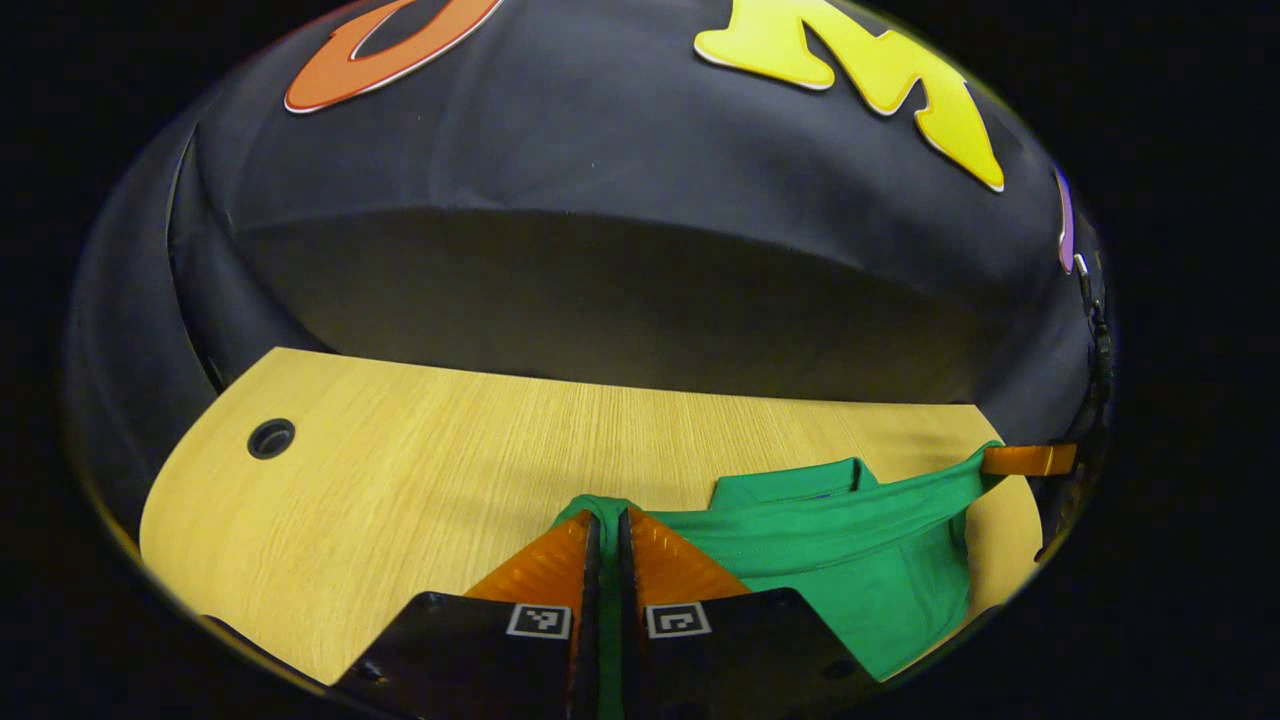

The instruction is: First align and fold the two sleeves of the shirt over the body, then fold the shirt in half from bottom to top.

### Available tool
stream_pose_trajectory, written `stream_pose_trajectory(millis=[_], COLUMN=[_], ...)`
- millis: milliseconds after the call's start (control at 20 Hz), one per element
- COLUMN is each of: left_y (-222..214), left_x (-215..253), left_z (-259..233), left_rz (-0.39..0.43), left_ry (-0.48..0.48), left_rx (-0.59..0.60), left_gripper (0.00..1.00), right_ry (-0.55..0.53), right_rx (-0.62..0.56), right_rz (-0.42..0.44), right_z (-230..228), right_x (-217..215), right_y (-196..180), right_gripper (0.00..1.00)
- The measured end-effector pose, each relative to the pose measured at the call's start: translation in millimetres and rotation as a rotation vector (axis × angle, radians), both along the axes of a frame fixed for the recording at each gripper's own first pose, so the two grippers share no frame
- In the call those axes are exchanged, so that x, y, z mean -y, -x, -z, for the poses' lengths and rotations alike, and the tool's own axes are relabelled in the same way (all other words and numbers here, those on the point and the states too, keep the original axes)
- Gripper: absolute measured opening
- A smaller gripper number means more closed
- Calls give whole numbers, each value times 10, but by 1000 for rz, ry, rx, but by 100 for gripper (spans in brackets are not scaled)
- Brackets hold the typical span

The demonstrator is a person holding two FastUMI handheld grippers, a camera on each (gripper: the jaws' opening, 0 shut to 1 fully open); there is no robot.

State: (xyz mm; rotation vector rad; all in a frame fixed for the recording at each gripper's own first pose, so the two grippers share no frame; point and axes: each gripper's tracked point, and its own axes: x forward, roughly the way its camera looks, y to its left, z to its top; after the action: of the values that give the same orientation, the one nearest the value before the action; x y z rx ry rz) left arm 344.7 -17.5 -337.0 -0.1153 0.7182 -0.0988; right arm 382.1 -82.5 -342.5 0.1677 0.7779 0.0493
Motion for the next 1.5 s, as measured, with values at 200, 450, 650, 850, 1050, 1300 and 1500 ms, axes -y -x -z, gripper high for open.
stream_pose_trajectory(millis=[200,450,650,850,1050,1300,1500], left_y=[159,301,425,642,1068,1682,2031], left_x=[18,1,31,216,629,647,724], left_z=[96,-358,-1191,-2089,-2603,-3254,-3342], left_rz=[-19,-48,-56,-10,-1,-22,-29], left_ry=[-12,-28,-65,-164,-148,-158,-139], left_rx=[-58,22,169,368,489,598,600], left_gripper=[38,100,100,100,100,100,97], right_ry=[19,59,100,114,101,124,191], right_rx=[-14,84,249,425,588,695,737], right_rz=[10,36,28,15,45,70,51], right_z=[152,-277,-1140,-2137,-2947,-3435,-3466], right_x=[33,21,-113,-349,-508,-474,-458], right_y=[105,350,615,1069,1706,2630,3080], right_gripper=[22,97,96,96,96,96,99])
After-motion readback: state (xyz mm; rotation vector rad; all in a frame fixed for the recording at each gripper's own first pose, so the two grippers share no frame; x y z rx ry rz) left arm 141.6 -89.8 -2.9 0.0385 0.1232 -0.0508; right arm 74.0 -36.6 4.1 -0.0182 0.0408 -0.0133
